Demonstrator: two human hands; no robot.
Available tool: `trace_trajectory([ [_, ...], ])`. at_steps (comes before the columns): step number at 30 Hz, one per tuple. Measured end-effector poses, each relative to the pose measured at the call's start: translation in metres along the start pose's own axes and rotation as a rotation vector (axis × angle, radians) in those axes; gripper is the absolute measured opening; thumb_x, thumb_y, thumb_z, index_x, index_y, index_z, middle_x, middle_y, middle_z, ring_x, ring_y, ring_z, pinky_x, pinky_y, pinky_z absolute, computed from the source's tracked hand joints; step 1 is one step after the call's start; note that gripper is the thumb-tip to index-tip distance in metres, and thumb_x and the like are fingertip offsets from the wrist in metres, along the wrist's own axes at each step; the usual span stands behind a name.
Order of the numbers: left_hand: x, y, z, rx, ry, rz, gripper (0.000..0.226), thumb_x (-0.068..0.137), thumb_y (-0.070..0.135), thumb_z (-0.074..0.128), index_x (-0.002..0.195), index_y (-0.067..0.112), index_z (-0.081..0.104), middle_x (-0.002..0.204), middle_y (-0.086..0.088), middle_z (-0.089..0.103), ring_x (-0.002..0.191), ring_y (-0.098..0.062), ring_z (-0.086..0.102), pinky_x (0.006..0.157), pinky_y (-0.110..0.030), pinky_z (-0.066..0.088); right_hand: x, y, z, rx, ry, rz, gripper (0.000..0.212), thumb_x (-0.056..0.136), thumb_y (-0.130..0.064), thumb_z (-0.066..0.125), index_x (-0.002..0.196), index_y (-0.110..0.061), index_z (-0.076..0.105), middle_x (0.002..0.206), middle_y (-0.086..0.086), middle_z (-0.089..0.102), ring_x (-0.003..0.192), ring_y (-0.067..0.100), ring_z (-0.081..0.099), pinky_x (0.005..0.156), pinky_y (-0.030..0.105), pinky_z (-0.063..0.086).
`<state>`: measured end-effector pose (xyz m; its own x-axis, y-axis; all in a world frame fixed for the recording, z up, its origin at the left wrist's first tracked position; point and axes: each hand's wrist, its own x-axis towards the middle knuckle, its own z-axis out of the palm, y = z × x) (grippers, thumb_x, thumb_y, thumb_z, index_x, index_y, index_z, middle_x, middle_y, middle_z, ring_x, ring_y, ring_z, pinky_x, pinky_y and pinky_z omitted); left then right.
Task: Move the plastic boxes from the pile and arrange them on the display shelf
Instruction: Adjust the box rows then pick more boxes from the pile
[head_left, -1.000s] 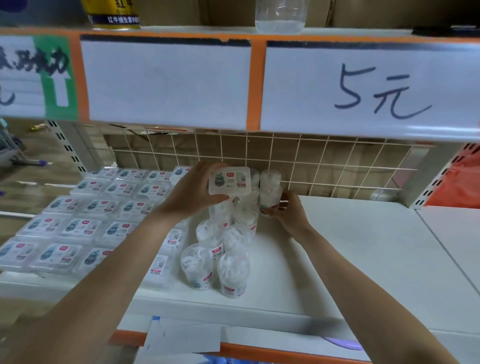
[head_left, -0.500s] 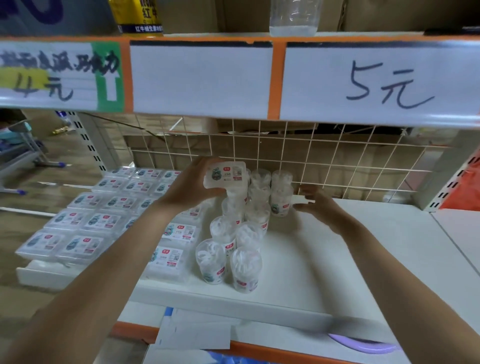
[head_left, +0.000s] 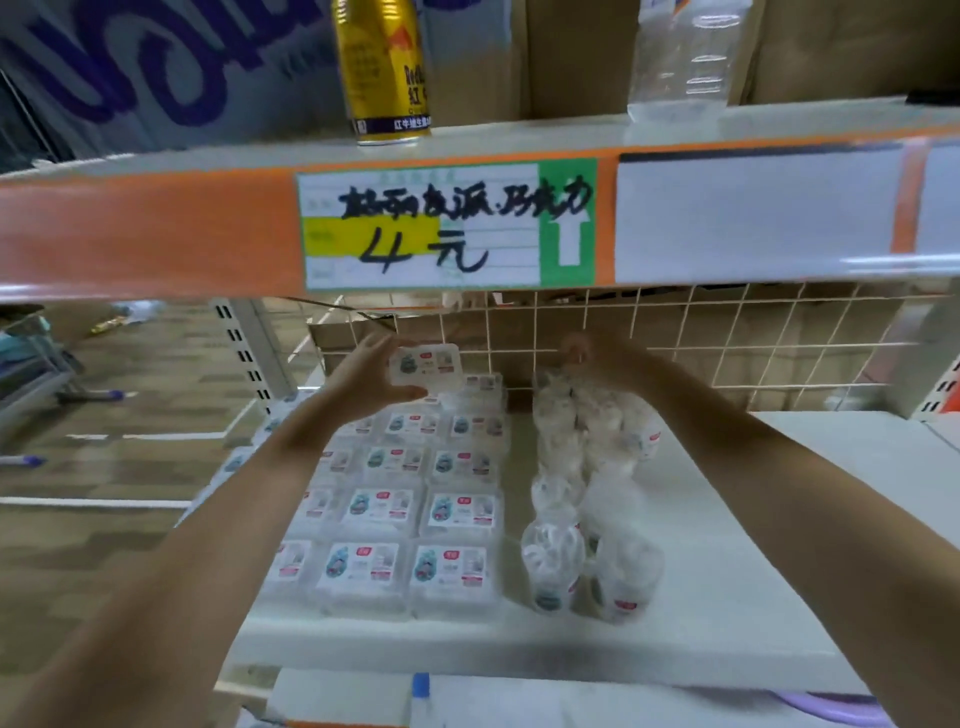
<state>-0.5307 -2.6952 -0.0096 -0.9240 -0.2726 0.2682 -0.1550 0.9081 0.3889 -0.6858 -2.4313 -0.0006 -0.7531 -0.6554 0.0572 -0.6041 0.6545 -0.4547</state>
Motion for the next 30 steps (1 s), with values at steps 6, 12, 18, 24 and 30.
trace_trajectory([
  [6,0.003,-0.052,0.006,0.019,-0.105,0.021,0.071,0.073,0.025,0.081,0.135,0.014,0.049,0.123,-0.013,0.052,0.106,-0.025,0.055,0.081,-0.028,0.045,0.016,-0.033,0.03,-0.185,0.035,-0.067,0.022,0.087,-0.015,0.058,0.107,-0.008,0.063,0.106,0.011,0.064,0.099,0.026,0.061,0.078,0.027,0.043],
  [12,0.01,-0.069,0.019,0.027,-0.159,-0.003,0.069,0.079,0.029,0.075,0.138,0.016,0.042,0.127,-0.014,0.056,0.115,-0.033,0.053,0.092,-0.042,0.046,0.017,-0.053,0.049,-0.294,0.05,-0.067,0.022,0.089,-0.017,0.055,0.108,-0.01,0.063,0.109,0.008,0.063,0.097,0.022,0.059,0.084,0.033,0.048],
  [18,0.021,-0.061,0.031,-0.029,-0.225,-0.046,0.069,0.082,0.032,0.071,0.142,0.018,0.039,0.143,-0.011,0.037,0.118,-0.031,0.049,0.079,-0.037,0.054,0.014,-0.06,0.063,-0.354,0.062,-0.033,0.023,0.089,-0.02,0.055,0.108,-0.01,0.063,0.108,0.009,0.065,0.095,0.022,0.059,0.08,0.03,0.046],
  [24,0.022,-0.063,0.035,0.038,-0.23,0.047,0.067,0.086,0.037,0.066,0.143,0.018,0.037,0.149,-0.009,0.03,0.125,-0.03,0.044,0.087,-0.034,0.049,0.015,-0.063,0.072,-0.417,0.063,-0.003,0.024,0.092,-0.023,0.054,0.113,-0.011,0.061,0.112,0.008,0.061,0.102,0.022,0.055,0.079,0.028,0.039],
  [30,0.024,-0.056,0.023,0.136,-0.262,0.147,0.061,0.086,0.049,0.061,0.135,0.015,0.045,0.14,-0.012,0.04,0.127,-0.03,0.039,0.102,-0.043,0.041,0.008,-0.06,0.06,-0.411,0.113,-0.04,0.025,0.089,-0.014,0.052,0.11,-0.008,0.064,0.109,0.009,0.063,0.1,0.022,0.057,0.085,0.032,0.046],
])
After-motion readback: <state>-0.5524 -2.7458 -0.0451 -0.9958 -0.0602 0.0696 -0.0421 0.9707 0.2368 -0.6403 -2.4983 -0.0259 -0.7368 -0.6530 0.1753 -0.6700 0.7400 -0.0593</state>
